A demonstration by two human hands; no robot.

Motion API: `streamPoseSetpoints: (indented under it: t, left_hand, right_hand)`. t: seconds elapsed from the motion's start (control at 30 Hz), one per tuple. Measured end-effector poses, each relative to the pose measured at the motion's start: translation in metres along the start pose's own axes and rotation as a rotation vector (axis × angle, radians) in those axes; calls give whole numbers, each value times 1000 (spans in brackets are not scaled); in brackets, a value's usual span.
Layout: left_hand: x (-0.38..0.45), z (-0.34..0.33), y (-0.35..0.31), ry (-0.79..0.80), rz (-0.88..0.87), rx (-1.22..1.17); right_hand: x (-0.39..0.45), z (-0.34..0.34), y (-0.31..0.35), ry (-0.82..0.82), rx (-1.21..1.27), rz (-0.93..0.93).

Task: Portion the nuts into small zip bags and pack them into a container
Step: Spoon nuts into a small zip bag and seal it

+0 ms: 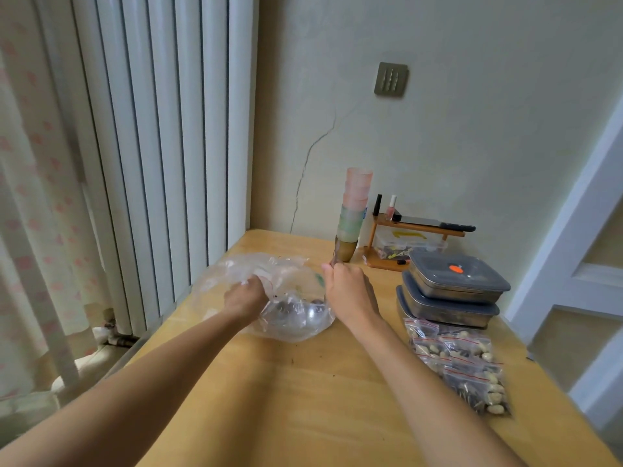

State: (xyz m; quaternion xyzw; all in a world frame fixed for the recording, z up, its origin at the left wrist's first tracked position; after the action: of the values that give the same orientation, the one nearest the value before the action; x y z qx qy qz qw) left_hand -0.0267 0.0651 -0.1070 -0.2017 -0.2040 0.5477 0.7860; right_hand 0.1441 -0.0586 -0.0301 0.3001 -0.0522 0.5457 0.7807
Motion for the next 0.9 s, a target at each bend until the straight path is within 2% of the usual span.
streamPoseSetpoints:
  t: [0.1,0.23,0.4,0.5,0.63,0.77,0.83,0.9]
  left_hand:
    - [8,8,-13,-50,-71,18]
    - [12,12,-33,-134,-254,17]
    - [1,3,-48,-56,-496,117]
    - [-1,0,-49,-57,-553,86]
    - [-3,10,-50,-127,-576,9]
    - [5,9,-41,-129,-511,149]
    - [12,3,-29,-15,-396,256]
    - [16,-8,-15,194,-319,395]
  right_hand:
    - [3,-8,-3,1,88,-66]
    - [4,-18,-11,-2,242,-186]
    - [5,-21,-24,15,416,-355]
    - [4,-26,-34,46,510,-462]
    - [-2,-27,-46,66,569,-565]
    - [-5,-27,-51,68,596,-602]
    - [-5,-27,-50,57,578,-573]
    - [-5,-26,-46,51,556,-531]
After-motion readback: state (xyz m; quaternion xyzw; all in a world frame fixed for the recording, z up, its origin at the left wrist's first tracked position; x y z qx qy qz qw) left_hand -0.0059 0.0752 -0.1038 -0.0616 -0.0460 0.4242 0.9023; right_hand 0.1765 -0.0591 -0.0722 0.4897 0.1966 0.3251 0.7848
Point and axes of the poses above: each hand's wrist, its own x-axis towards the middle knuckle, its own z-axis out of the back of the hand, y = z × x, the point moved 4 cm from there along x, towards the middle knuckle, and after that the axes turned 7 degrees about -z, right-handed, at the moved point
